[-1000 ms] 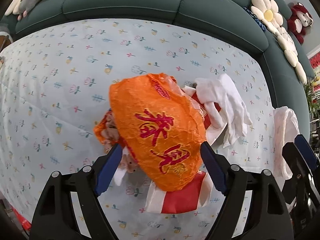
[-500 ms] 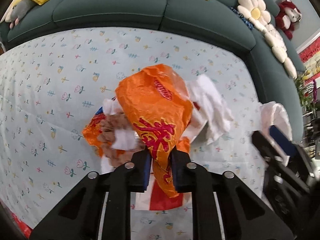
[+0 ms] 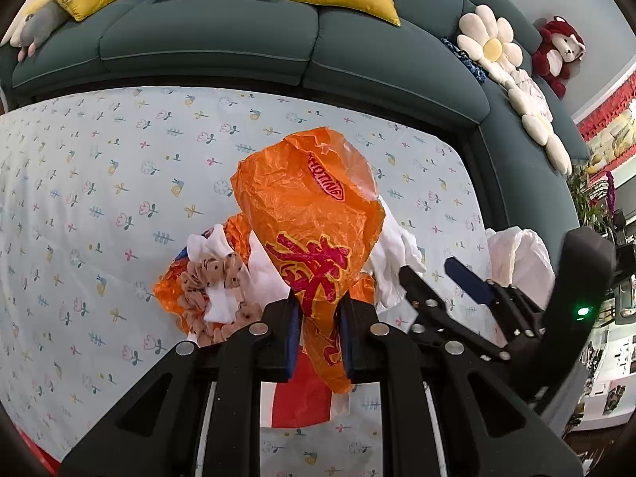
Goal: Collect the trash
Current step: 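Grasp the orange plastic bag with the left gripper while the right grasps the white cloth, then carry the orange bag and white cloth to the wastebasket and release them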
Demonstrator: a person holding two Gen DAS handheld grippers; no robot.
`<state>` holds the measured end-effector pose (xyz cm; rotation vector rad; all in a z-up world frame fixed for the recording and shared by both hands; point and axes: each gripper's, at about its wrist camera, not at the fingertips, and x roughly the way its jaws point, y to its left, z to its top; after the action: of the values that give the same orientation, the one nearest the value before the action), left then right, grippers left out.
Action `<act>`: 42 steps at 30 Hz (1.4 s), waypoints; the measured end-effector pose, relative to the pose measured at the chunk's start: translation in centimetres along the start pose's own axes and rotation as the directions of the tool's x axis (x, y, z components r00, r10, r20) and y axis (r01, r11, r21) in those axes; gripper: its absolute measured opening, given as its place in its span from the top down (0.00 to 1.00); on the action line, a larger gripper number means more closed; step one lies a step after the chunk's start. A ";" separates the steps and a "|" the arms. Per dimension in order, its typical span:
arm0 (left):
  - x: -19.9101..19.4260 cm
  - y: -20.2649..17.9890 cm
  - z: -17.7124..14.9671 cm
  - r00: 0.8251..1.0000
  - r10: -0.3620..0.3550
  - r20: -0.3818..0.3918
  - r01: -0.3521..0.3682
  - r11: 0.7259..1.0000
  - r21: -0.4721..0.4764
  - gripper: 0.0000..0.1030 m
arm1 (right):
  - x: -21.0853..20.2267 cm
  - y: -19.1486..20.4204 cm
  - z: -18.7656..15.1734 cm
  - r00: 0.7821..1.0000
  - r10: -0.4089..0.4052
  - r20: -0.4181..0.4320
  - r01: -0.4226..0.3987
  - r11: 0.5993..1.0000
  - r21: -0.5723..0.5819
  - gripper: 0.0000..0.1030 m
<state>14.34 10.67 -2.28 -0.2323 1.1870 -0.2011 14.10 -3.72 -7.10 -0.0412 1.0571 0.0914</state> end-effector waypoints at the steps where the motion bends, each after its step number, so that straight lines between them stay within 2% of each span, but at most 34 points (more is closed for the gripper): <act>1: 0.1 0.1 0.1 1.000 0.005 0.000 -0.005 1.000 -0.001 0.84 | 0.5 0.2 0.0 1.000 0.002 -0.008 -0.002 1.000 -0.005 0.53; 3: 0.3 0.2 0.1 1.000 0.013 0.000 -0.013 1.000 -0.001 0.84 | 1.3 0.5 0.0 1.000 0.002 -0.023 -0.002 1.000 -0.020 0.53; 5: 0.4 0.4 0.2 1.000 0.017 -0.001 -0.017 1.000 -0.004 0.84 | 1.9 0.6 0.0 0.999 0.002 -0.034 -0.003 1.000 -0.028 0.59; 10: 0.5 0.6 0.3 1.000 0.024 0.002 -0.024 1.000 -0.009 0.84 | 2.9 0.3 -0.3 0.997 0.028 -0.076 -0.030 0.999 -0.026 0.96; 17: 0.5 -0.1 0.1 0.999 0.038 0.011 -0.038 0.999 0.004 0.84 | 0.7 -0.9 0.1 0.998 0.057 -0.040 -0.057 0.998 0.005 0.96; 23: -0.1 -2.0 -0.1 0.999 0.026 0.035 -0.027 0.999 0.024 0.84 | -3.4 -3.3 0.7 0.997 0.059 0.056 -0.063 0.996 0.058 0.96; 34: -1.2 -9.5 -0.7 0.993 -0.059 0.101 0.046 0.991 0.127 0.84 | -11.1 -11.2 -0.3 0.973 0.001 0.232 -0.049 0.978 0.201 0.96; 42: -0.7 -16.0 -1.7 0.983 -0.143 0.117 0.116 0.971 0.210 0.84 | -14.3 -17.4 -2.5 0.957 -0.071 0.280 -0.015 0.955 0.295 0.96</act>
<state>12.01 -4.62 2.29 -0.1417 1.0133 -0.4132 6.57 -22.05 3.97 0.2220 0.7686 -0.0858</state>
